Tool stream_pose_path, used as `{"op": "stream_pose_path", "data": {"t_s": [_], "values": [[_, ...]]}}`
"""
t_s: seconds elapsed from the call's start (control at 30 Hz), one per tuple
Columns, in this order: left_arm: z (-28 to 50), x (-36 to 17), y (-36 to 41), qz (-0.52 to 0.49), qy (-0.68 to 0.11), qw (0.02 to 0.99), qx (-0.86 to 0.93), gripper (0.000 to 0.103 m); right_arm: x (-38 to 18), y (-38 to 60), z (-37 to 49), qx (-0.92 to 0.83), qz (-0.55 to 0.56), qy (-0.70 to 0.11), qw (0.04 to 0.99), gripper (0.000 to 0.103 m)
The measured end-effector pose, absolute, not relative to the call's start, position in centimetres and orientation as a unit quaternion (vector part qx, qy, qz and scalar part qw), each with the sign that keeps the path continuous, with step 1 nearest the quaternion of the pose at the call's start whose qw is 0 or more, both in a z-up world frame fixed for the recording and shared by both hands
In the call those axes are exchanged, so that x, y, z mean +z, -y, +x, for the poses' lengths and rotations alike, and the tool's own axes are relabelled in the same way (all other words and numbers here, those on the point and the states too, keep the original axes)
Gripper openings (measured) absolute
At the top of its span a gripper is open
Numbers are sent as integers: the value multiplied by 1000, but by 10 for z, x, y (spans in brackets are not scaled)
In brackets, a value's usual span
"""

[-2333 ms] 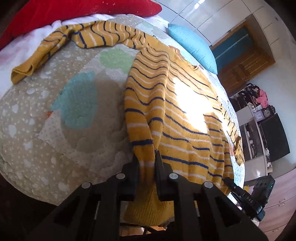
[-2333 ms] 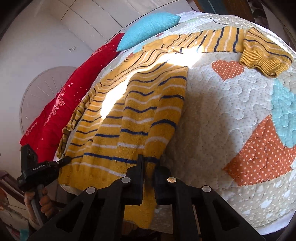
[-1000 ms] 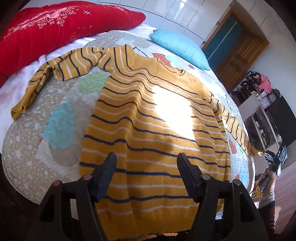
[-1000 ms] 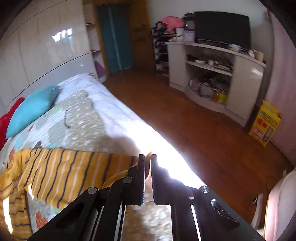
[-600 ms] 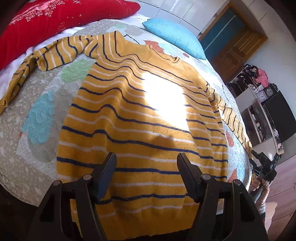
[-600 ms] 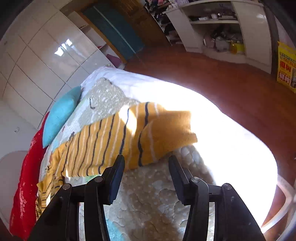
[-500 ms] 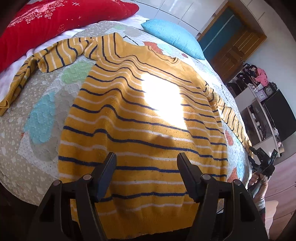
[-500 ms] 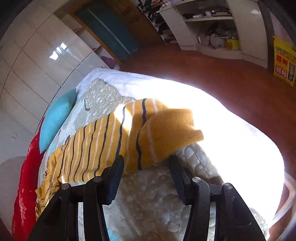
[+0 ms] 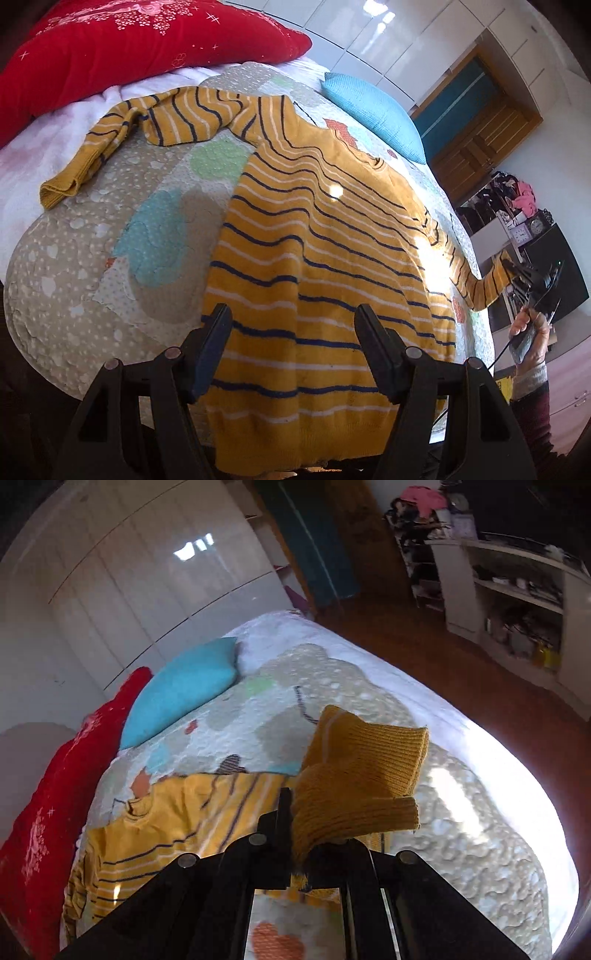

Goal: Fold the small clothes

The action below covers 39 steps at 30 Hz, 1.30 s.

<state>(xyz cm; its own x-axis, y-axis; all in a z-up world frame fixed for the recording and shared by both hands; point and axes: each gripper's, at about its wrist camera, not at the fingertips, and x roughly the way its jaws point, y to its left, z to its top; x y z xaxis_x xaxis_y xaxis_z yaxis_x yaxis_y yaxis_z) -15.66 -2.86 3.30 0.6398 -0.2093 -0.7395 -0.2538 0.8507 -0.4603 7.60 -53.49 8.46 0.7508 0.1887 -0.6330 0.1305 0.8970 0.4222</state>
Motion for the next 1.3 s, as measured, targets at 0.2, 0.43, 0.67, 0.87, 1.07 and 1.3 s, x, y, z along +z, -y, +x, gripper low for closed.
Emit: {"op": "stream_pose_path", "data": {"t_s": [0.2,0.43,0.67,0.87,1.07,1.3], "values": [[-181,27,-8,-294,-408,863,47,68,117,372,122,138,158,-360,909,6],[-211,12,-53,-309,-396,859,99,70,76,177,142,224,32,-412,883,6],[-228,0,-80,-326,-387,854,121,71,-9,71,157,220,-103,-460,854,12],[-227,-1,-86,-333,-383,853,124,71,0,22,119,282,-186,-411,847,55],[-225,9,-87,-324,-375,859,130,72,23,34,65,360,-183,-397,824,62],[-210,21,-108,-305,-364,866,159,79,20,167,13,328,-118,-430,833,66]]}}
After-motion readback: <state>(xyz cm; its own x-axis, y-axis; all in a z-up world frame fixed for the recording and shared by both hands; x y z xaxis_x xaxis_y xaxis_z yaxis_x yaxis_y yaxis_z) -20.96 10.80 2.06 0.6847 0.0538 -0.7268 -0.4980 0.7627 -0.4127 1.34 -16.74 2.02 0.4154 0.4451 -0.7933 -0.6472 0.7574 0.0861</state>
